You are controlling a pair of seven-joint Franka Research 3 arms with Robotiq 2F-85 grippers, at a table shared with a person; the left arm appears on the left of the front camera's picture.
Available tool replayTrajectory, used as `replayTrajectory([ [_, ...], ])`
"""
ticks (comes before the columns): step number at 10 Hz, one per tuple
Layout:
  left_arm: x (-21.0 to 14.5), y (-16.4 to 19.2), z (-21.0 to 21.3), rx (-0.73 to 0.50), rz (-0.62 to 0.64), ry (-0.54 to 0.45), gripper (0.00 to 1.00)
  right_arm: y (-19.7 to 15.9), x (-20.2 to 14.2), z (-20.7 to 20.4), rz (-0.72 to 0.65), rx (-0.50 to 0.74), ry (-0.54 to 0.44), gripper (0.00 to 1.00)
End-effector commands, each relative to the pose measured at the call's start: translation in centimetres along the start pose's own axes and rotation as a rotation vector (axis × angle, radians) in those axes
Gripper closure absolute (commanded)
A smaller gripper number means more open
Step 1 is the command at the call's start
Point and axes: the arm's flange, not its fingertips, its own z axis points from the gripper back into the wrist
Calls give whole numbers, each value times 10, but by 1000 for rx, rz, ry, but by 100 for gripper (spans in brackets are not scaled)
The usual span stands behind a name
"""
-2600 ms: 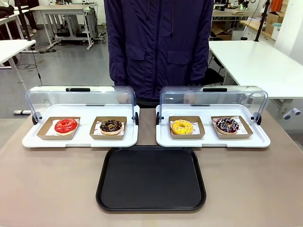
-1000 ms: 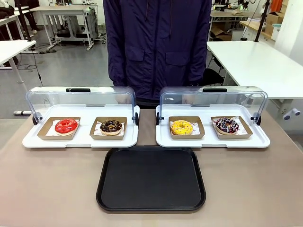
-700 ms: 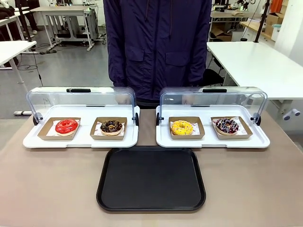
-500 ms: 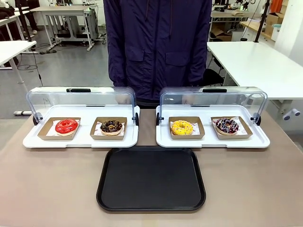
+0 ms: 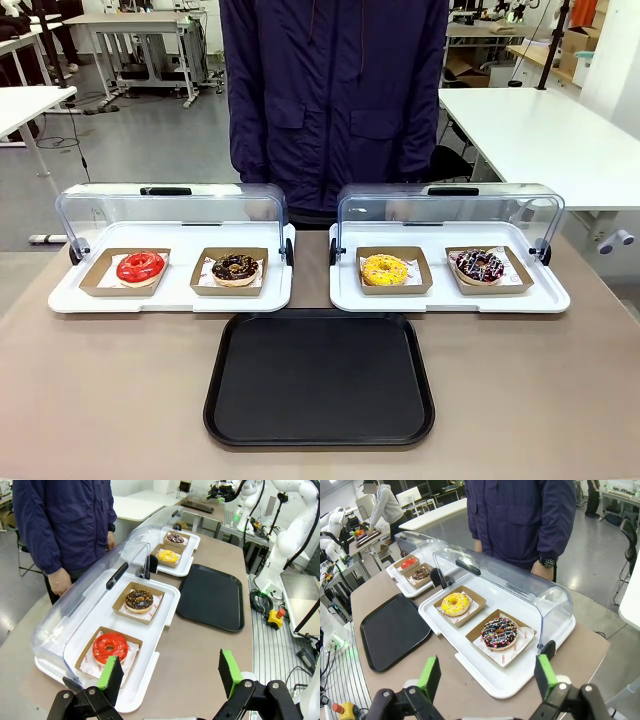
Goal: Move the fourth donut from the left to the tray.
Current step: Pick up the Paper togo box containing the Donut indicated by the person and place it on the Handle tray.
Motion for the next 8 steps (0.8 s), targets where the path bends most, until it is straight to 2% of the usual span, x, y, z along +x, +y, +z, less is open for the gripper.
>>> replayTrajectory([
  [1,2,-4,-1,9,2,11,0,-3,1,-1,25,2,-30,0],
  [8,2,-4,-1,9,2,11,0,-3,1,-1,25,2,-30,0],
])
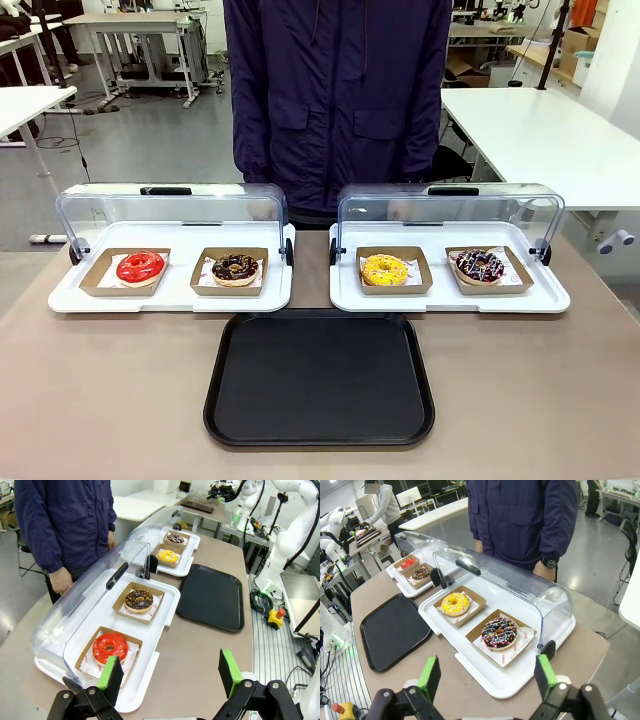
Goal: Move the fourth donut from the left to the tray.
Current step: Pick up the Paper togo box containing the Donut indicated by the person and place it on the Handle tray.
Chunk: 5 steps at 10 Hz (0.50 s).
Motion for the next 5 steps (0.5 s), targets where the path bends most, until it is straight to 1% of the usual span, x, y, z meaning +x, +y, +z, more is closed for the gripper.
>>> replayTrajectory([
  [1,2,-4,-1,9,2,11,0,-3,1,-1,25,2,-30,0],
  [5,2,-4,-1,9,2,11,0,-3,1,-1,25,2,-30,0],
])
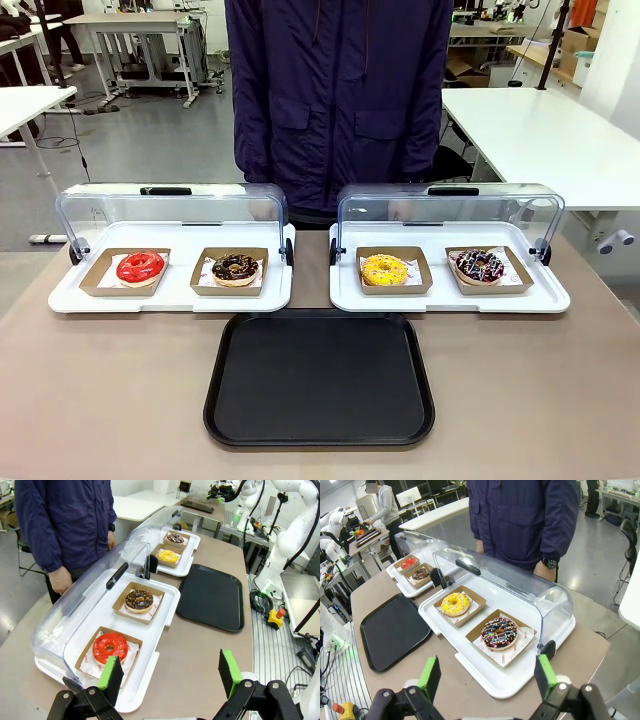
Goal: Move the fourth donut from the left to the tray.
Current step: Pick up the Paper togo box containing the Donut indicated by the person and place it on the Handle tray.
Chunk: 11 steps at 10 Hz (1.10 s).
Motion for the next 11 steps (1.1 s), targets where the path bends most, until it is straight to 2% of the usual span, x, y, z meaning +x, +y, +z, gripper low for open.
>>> replayTrajectory([
  [1,2,-4,-1,9,2,11,0,-3,1,-1,25,2,-30,0],
  [11,2,-4,-1,9,2,11,0,-3,1,-1,25,2,-30,0],
])
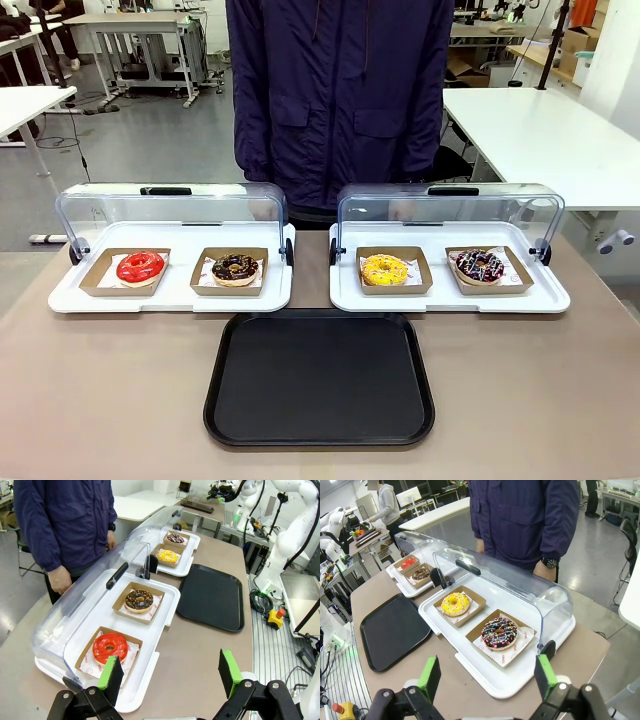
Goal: Move the fourth donut from the left to the tray.
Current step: Pick up the Paper togo box containing the Donut indicated by the person and place it on the Handle tray.
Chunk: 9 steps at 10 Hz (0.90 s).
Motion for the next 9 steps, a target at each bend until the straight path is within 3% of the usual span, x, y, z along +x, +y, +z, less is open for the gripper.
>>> replayTrajectory([
  [1,2,-4,-1,9,2,11,0,-3,1,-1,25,2,-30,0],
  [9,2,-4,-1,9,2,11,0,-3,1,-1,25,2,-30,0],
])
